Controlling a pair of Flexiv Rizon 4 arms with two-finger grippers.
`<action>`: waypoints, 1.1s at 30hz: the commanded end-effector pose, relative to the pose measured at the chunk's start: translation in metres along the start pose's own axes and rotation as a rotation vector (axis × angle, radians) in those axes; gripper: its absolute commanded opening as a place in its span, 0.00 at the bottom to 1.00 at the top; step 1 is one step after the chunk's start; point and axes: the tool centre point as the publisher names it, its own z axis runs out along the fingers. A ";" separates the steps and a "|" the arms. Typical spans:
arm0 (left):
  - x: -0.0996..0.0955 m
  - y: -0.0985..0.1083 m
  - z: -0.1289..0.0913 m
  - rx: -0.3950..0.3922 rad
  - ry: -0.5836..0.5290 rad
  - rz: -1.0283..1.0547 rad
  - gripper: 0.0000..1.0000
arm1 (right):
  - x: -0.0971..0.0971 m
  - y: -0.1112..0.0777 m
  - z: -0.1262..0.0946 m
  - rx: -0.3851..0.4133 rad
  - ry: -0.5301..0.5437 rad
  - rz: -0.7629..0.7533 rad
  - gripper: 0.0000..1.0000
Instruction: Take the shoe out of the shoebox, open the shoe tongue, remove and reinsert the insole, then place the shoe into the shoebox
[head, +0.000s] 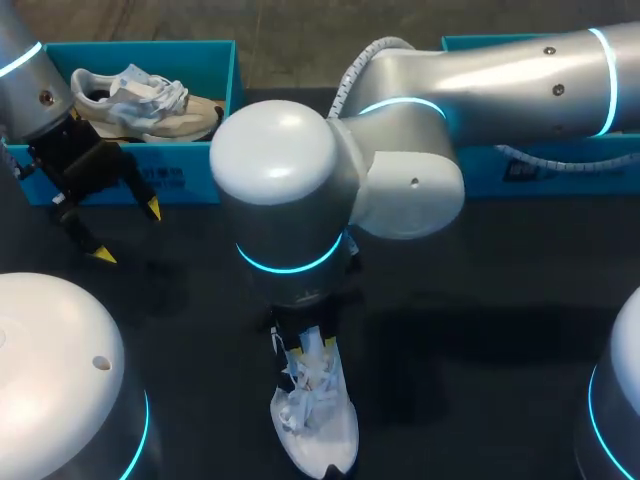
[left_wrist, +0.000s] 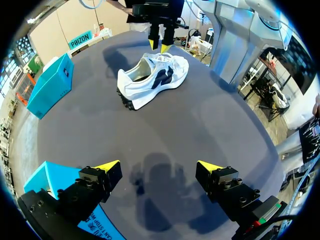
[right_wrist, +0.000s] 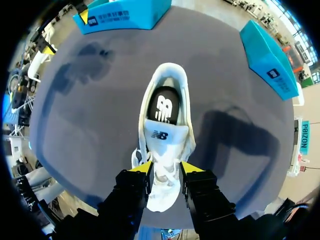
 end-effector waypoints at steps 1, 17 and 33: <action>0.000 0.000 0.000 -0.002 0.001 0.000 1.00 | 0.001 0.012 0.016 0.017 0.019 -0.009 0.33; 0.000 0.000 0.000 -0.002 0.001 0.000 1.00 | 0.001 0.020 0.001 -0.009 0.018 -0.075 0.39; 0.000 0.000 0.000 -0.002 0.001 0.000 1.00 | -0.004 0.048 -0.058 -0.092 -0.018 -0.825 1.00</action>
